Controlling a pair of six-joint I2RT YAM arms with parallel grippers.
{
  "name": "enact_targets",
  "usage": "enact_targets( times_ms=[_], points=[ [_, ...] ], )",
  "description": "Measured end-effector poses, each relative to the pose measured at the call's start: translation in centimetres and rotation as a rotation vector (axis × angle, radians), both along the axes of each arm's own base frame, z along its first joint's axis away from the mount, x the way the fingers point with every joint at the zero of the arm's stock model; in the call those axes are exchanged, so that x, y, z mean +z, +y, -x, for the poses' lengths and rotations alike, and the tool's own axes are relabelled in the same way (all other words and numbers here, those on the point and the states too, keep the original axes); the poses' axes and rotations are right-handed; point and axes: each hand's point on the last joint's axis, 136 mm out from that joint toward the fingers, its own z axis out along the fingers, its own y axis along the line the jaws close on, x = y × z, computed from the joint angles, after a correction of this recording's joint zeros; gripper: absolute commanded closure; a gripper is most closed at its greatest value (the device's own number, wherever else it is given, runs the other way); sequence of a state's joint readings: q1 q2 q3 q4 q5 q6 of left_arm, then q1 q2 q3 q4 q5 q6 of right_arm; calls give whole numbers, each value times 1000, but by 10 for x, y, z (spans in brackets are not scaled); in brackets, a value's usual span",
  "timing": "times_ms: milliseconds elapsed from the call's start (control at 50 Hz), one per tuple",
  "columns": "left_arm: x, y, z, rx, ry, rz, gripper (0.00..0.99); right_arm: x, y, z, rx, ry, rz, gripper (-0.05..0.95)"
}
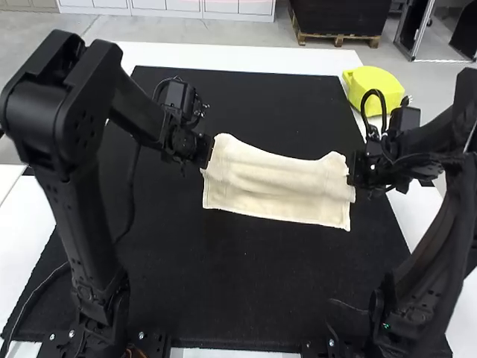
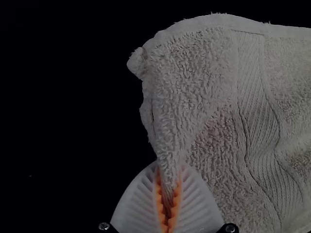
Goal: Fold the towel.
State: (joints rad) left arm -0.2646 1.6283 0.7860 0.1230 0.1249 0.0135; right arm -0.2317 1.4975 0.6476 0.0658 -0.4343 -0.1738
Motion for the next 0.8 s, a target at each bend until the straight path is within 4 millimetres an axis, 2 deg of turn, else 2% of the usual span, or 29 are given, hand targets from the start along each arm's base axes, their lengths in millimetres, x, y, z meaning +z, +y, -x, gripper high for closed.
enact_targets(
  times_ms=[360,620,800],
  points=[
    [-14,2,30,-13,39,-8,970,-7,3,21,21,18,15,926],
    [-25,1,41,-9,41,-11,970,-17,3,31,21,47,20,926],
    [-24,1,39,4,-6,10,970,-20,3,33,22,37,26,925]
  ],
)
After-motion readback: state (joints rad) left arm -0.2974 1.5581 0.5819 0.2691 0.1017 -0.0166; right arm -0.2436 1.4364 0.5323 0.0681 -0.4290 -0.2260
